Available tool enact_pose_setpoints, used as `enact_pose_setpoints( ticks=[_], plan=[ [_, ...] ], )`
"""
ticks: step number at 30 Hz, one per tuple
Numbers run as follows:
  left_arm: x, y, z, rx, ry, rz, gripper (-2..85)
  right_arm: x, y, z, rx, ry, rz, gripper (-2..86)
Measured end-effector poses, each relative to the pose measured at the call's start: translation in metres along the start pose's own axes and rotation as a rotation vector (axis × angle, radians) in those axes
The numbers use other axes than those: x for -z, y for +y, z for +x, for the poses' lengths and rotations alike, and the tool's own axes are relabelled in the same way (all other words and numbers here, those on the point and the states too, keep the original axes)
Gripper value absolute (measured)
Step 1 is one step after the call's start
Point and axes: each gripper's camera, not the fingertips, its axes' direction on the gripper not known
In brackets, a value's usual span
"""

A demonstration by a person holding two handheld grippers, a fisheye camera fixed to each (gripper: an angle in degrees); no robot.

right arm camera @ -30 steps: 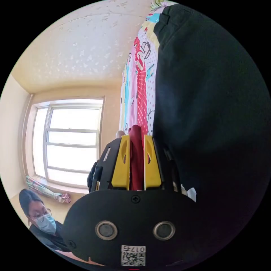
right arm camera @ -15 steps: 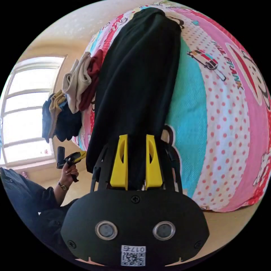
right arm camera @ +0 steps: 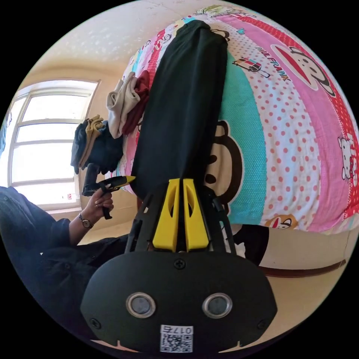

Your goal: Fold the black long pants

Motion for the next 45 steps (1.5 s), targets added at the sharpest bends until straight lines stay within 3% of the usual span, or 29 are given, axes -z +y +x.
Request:
enact_pose_setpoints(
  ticks=[4, 8, 13, 17, 19, 24, 29, 33, 37, 45],
  plan=[
    [-0.025, 0.003, 0.008, 0.050, -0.114, -0.013, 1.2, -0.006, -0.016, 0.011, -0.020, -0.026, -0.066, 4.4],
    [0.003, -0.002, 0.024, -0.034, -0.130, 0.161, 2.3, 0.027, -0.034, 0.018, -0.022, -0.079, 0.052, 7.8],
    [-0.005, -0.060, 0.043, -0.167, -0.089, 0.228, 13.4, 0.052, -0.087, 0.051, -0.061, -0.116, 0.193, 11.2],
    [-0.033, -0.102, 0.043, -0.251, -0.072, 0.236, 15.7, 0.039, -0.148, 0.091, -0.093, -0.335, 0.189, 13.7],
    [-0.061, -0.113, 0.034, -0.224, -0.030, 0.148, 16.9, 0.024, -0.157, 0.096, -0.115, -0.409, 0.141, 14.1],
    [-0.085, -0.055, 0.018, -0.155, 0.035, 0.192, 13.9, 0.009, -0.086, 0.062, -0.080, -0.441, 0.133, 13.2],
    [-0.094, -0.059, 0.005, -0.146, 0.100, 0.190, 13.6, 0.015, -0.106, 0.091, -0.169, -0.586, 0.218, 12.2],
    [-0.112, -0.089, -0.001, -0.170, 0.159, 0.108, 12.2, 0.000, -0.180, 0.081, -0.081, -0.666, 0.023, 10.4],
    [-0.121, -0.078, -0.012, -0.135, 0.220, 0.108, 4.0, 0.004, -0.194, 0.047, 0.024, -0.526, -0.072, 5.2],
    [-0.080, 0.022, 0.073, -0.397, 0.487, 0.153, 3.1, 0.155, -0.089, -0.047, 0.229, -0.752, 0.110, 0.0]
  ],
)
